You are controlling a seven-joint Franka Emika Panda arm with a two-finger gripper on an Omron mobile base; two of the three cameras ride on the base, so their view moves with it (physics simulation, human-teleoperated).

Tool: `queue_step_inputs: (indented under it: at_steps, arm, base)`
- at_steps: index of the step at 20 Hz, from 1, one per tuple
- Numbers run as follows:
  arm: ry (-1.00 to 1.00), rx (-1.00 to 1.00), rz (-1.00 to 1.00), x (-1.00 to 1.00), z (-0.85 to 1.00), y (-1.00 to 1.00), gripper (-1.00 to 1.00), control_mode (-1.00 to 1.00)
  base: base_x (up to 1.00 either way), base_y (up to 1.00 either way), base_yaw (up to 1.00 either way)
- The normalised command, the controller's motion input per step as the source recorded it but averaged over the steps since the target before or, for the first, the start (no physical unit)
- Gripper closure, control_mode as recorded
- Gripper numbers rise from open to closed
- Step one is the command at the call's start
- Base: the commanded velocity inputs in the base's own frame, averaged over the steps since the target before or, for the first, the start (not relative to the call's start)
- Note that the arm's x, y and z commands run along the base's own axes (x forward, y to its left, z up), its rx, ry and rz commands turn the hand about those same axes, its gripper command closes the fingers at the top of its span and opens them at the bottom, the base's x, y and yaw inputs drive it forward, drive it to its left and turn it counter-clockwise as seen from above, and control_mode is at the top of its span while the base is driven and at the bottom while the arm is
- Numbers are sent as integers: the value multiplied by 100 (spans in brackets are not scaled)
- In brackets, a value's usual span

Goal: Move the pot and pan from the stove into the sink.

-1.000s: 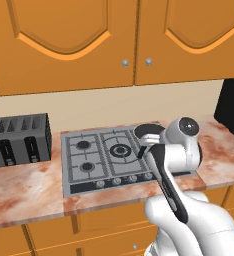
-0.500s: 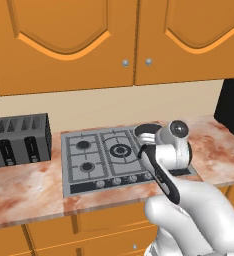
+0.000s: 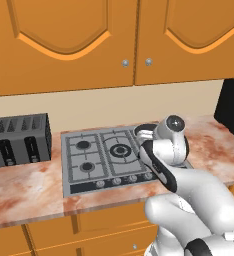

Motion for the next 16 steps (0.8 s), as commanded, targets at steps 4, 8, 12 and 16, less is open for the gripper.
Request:
queue_step_inputs:
  at_steps: [4,8,12,16]
  arm:
    - [12,0,0,14,-18,0,-100,-100]
    - [3,0,0,3,-3,0,-100,-100]
    - [0,0,0,5,-4,0,-100,-100]
    - [0,0,0,10,-22,0,-100,-100]
  base:
    - [0,0,0]
    - [0,0,0]
    - [0,0,0]
    - [0,0,0]
